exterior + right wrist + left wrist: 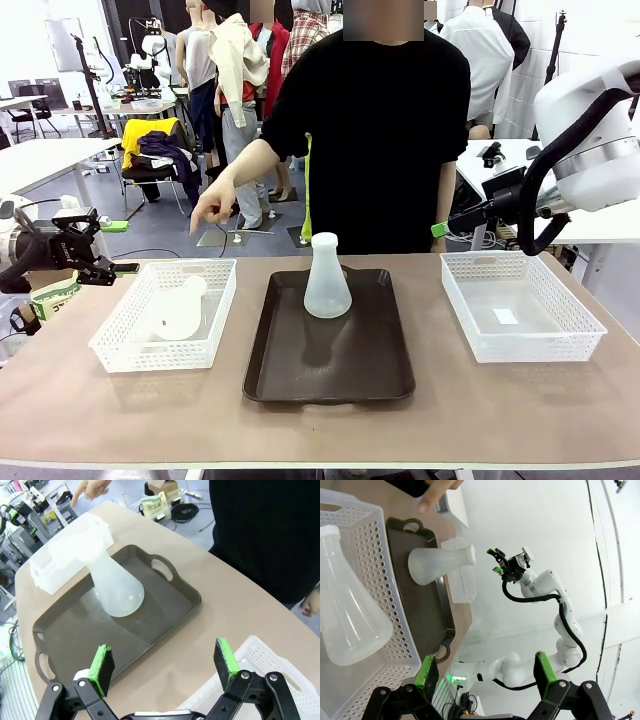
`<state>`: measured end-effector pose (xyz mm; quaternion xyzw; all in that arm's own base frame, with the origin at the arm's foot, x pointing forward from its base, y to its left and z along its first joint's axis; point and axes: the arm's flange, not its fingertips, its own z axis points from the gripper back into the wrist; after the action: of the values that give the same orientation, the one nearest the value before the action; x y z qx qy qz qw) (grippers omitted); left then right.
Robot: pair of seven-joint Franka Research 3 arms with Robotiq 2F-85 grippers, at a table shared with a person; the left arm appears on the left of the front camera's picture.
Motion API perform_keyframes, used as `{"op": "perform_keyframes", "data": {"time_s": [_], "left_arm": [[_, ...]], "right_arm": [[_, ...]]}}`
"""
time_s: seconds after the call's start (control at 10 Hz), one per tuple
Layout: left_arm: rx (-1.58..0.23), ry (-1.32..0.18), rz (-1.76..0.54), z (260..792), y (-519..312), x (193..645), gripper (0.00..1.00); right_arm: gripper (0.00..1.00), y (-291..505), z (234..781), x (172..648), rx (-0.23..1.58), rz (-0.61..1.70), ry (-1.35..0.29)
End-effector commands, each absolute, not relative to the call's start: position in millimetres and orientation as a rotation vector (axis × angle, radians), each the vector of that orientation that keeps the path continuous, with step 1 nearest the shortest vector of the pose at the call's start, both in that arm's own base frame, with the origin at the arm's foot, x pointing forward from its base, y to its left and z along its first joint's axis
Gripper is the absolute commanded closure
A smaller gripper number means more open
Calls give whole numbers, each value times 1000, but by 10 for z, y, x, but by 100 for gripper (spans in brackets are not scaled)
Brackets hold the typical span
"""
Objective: Prepare the laboratory tools.
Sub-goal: Pick up the Big flask that the person points to.
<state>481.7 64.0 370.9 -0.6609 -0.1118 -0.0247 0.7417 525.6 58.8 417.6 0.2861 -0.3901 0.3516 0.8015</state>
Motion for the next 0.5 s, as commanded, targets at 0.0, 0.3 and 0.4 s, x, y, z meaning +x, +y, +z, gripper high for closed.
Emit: {"op": "perform_keyframes", "data": {"time_s": [0.0, 0.3, 0.4], "left_arm": [[-1442, -245, -58, 3720, 648, 4804, 0], [-1442, -245, -58, 3720, 648, 4804, 0], [-1442, -245, -58, 3720, 648, 4804, 0]], "right_arm": [[0, 589, 4184, 5249, 612, 756, -836], [0, 589, 4184, 5249, 612, 756, -836], [0, 589, 4184, 5249, 612, 756, -836]]}}
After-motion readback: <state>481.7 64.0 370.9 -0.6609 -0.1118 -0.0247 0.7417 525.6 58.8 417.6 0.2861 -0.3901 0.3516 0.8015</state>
